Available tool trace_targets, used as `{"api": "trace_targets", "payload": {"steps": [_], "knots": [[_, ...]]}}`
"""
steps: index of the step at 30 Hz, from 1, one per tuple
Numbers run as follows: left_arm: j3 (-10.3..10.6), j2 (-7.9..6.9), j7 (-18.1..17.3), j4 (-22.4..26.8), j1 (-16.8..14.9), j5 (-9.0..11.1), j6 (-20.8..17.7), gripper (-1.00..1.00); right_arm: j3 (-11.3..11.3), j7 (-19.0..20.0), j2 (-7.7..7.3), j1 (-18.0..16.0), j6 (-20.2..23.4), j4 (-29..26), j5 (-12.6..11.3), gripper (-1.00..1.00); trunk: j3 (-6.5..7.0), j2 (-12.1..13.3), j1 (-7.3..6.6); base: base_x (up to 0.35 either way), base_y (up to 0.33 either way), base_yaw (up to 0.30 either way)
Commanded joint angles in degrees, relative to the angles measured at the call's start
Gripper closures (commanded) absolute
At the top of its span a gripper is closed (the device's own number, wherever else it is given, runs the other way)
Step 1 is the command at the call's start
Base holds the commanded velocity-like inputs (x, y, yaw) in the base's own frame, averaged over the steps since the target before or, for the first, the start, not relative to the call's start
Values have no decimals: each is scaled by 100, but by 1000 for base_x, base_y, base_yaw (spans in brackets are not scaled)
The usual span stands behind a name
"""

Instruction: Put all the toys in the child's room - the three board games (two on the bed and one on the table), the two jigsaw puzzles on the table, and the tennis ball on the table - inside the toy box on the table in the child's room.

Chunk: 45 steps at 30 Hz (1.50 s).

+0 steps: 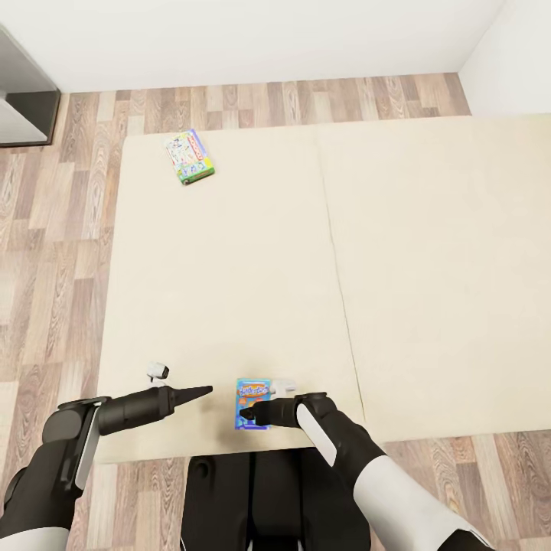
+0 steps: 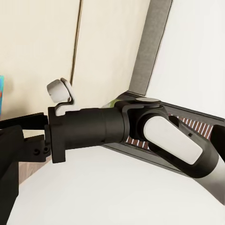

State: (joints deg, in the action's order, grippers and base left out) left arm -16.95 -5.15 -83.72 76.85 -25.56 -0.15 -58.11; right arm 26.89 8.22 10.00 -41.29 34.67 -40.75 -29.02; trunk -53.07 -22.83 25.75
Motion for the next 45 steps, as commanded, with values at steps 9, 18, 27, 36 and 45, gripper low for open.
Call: {"api": "trace_targets", "payload": {"steps": [9,18,27,36,45], "knots": [[-1,4,-24,2,-1,-5,-60,-100,-1,13,0,-2,22,-3,10,-100,-5,-9,3,0,60,0],[-1,5,-22,0,-1,-9,-60,-100,0,13,0,-2,22,-3,10,-100,-5,-9,3,0,19,0],[-1,5,-22,0,-1,-12,-60,-100,0,13,0,-2,22,-3,10,-100,-5,-9,3,0,97,0],[-1,5,-22,2,-1,-12,-60,-100,0,13,0,-2,22,-3,10,-100,-5,-9,3,0,68,0],[-1,5,-22,3,-1,-12,-60,-100,0,13,0,-2,22,-3,13,-100,-5,-9,3,0,27,0]]}}
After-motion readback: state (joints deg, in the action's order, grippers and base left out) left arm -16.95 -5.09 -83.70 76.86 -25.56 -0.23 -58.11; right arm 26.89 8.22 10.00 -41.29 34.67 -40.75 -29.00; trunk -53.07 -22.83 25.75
